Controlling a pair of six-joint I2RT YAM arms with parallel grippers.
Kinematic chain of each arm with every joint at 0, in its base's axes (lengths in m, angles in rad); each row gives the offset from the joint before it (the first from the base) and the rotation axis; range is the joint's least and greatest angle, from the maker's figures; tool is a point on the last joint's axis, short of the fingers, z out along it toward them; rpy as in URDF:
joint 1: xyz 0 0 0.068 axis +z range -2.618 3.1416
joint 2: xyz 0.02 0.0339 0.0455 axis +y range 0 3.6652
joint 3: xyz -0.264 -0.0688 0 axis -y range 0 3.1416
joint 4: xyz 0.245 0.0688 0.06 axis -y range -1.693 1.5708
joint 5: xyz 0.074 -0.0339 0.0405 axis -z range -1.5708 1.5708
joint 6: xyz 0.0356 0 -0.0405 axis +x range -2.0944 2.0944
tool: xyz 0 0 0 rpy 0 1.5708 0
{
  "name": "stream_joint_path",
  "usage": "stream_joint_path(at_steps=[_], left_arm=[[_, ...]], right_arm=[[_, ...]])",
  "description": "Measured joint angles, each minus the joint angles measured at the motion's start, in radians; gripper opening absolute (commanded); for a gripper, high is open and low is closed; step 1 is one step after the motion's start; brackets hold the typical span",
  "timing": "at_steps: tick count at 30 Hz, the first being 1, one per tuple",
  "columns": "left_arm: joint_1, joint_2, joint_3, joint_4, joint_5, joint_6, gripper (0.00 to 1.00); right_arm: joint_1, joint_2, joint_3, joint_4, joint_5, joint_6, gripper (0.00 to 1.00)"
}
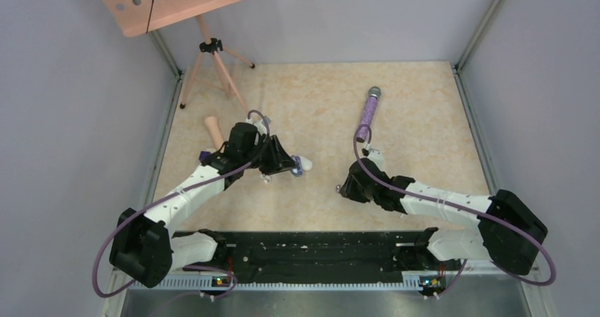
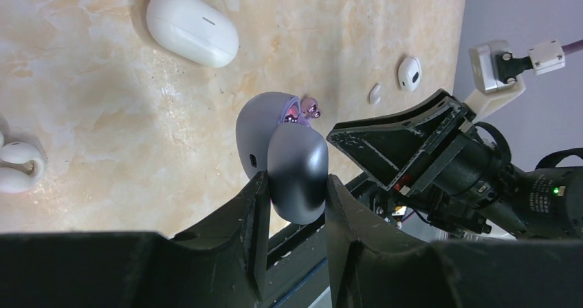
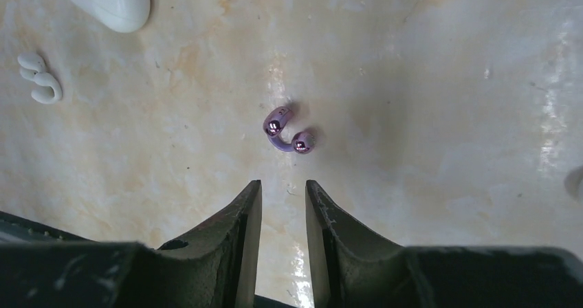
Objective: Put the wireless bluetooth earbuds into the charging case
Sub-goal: Adjust the earbud at the center of the board.
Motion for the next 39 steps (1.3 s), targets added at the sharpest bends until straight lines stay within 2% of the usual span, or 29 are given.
stream_joint_path(at_steps=[10, 17, 20, 24, 27, 31, 34, 39], left_arm=[[-0.002, 0.000, 0.000, -0.002, 0.002, 0.003, 0.00], [-0.003, 0.000, 0.000, -0.006, -0.001, 0.005, 0.00], [-0.003, -0.003, 0.000, -0.009, -0.004, 0.008, 0.00], [-0.003, -0.024, 0.000, -0.016, -0.013, 0.012, 0.00], [-0.003, -0.030, 0.000, -0.015, -0.015, 0.015, 0.00], [-0.003, -0.030, 0.000, -0.013, -0.014, 0.014, 0.00], [-0.003, -0.030, 0.000, -0.011, -0.014, 0.014, 0.00], [-0.003, -0.030, 0.000, -0.013, -0.015, 0.015, 0.00]], right_arm=[[0.061, 0.184, 0.060, 0.108, -0.048, 0.025, 0.33], [0.012, 0.213, 0.066, 0.113, -0.028, 0.021, 0.33], [-0.060, 0.181, 0.042, 0.104, -0.016, 0.012, 0.33], [-0.153, 0.029, -0.018, 0.001, 0.044, -0.024, 0.34], [-0.172, -0.087, -0.026, -0.068, 0.084, -0.051, 0.33], [-0.172, -0.130, -0.025, -0.106, 0.100, -0.061, 0.32], [-0.172, -0.129, -0.032, -0.103, 0.073, -0.022, 0.36], [-0.172, -0.134, -0.123, 0.001, -0.001, 0.160, 0.38]])
